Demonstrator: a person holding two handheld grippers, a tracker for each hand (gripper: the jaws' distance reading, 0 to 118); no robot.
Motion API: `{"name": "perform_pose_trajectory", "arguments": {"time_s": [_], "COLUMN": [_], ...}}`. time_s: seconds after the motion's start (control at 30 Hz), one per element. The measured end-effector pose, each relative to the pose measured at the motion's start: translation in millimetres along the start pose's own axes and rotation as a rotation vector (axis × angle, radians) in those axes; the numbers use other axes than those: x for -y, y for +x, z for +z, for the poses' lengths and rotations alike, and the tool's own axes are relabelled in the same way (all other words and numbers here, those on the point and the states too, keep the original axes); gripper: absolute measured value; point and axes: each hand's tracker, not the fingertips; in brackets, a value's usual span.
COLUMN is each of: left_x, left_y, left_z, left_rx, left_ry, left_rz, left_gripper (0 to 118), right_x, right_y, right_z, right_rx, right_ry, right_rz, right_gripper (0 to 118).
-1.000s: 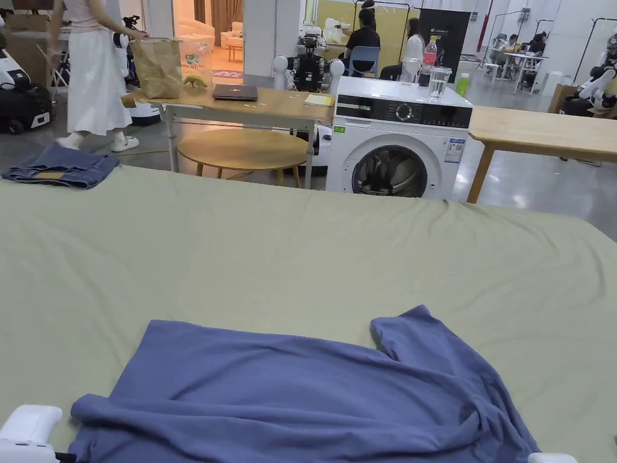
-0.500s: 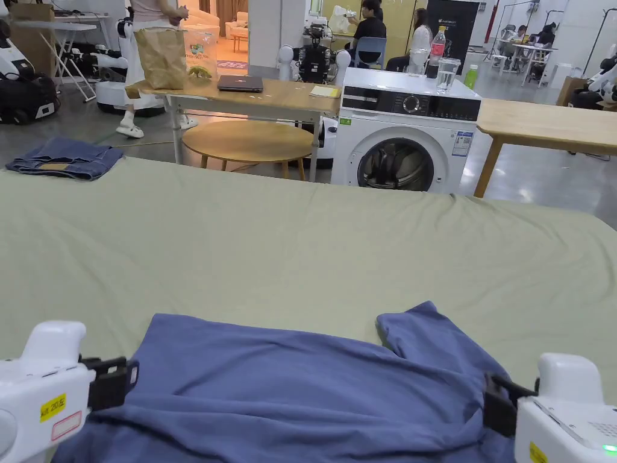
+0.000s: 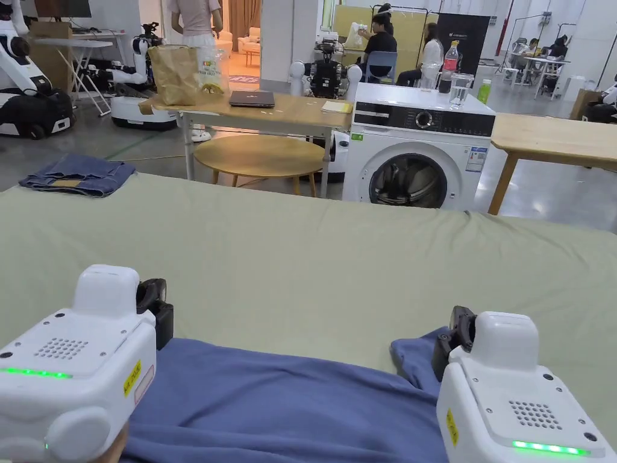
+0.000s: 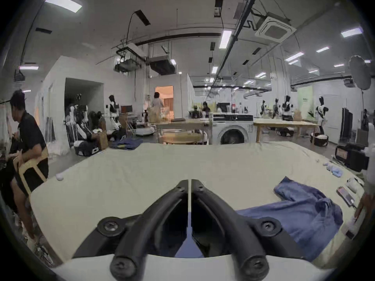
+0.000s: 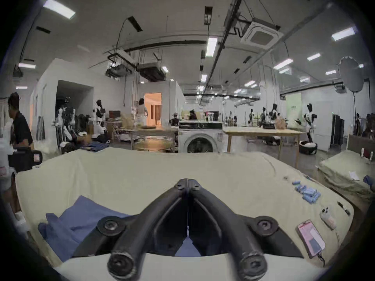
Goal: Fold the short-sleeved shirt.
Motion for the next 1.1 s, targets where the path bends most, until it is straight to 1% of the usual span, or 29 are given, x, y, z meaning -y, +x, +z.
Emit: {"name": "perform_pose_trajectory", "arguments": {"time_s": [0.1,0.17,0.23,0.3,0.37,0.4,0.43,0.47,0.5,0.53,0.6,0.7,0.83,0.9,0.93,1.0,1.03,1.07,1.1], "left_x": [-9,-9,-6,-1,7,11,16,22,26,30,36,49,68,70,71,75,74,73,71], "left_y": [-17,-33,-50,-69,-80,-84,-90,-95,-98,-98,-96,-96,-83,-69,-63,-57,-54,-52,-51], "left_z": [-35,-65,-101,-137,-165,-179,-194,-207,-218,-226,-238,-259,-262,-251,-250,-256,-256,-256,-255], "left_rx": [0.019,0.037,0.079,0.124,0.141,0.138,0.163,0.172,0.173,0.155,0.125,0.117,0.086,0.052,0.039,0.033,0.039,0.049,0.051], "left_ry": [-0.141,-0.245,-0.443,-0.556,-0.671,-0.731,-0.788,-0.823,-0.858,-0.878,-0.908,-0.942,-0.994,-0.953,-0.946,-0.934,-0.931,-0.932,-0.914], "left_rz": [0.000,0.005,0.069,0.177,0.224,0.233,0.248,0.247,0.243,0.224,0.173,0.152,0.126,0.064,0.023,-0.054,-0.071,-0.062,-0.066], "left_gripper": [0,0,0,0,1,4,10,23,44,55,56,56,55,54,51,42,29,12,0], "right_x": [1,4,9,14,19,21,24,26,29,32,36,41,45,47,49,52,53,53,52], "right_y": [-3,0,3,7,12,15,17,20,22,25,32,40,47,49,50,52,53,54,56], "right_z": [-8,-16,-21,-28,-33,-36,-38,-39,-40,-42,-44,-50,-53,-54,-54,-55,-57,-59,-60], "right_rx": [-0.020,-0.033,-0.033,-0.028,-0.039,-0.046,-0.046,-0.040,-0.033,-0.027,-0.014,0.011,0.027,0.038,0.042,0.046,0.047,0.046,0.044], "right_ry": [-0.017,-0.045,-0.075,-0.110,-0.146,-0.163,-0.175,-0.185,-0.191,-0.200,-0.222,-0.249,-0.278,-0.289,-0.293,-0.304,-0.310,-0.318,-0.325], "right_rz": [0.014,0.010,0.009,0.020,0.015,0.016,0.023,0.034,0.045,0.054,0.061,0.073,0.069,0.077,0.080,0.085,0.086,0.083,0.079], "right_gripper": [0,0,0,0,0,0,0,0,0,0,0,0,0,0,0,0,0,0,0]}}
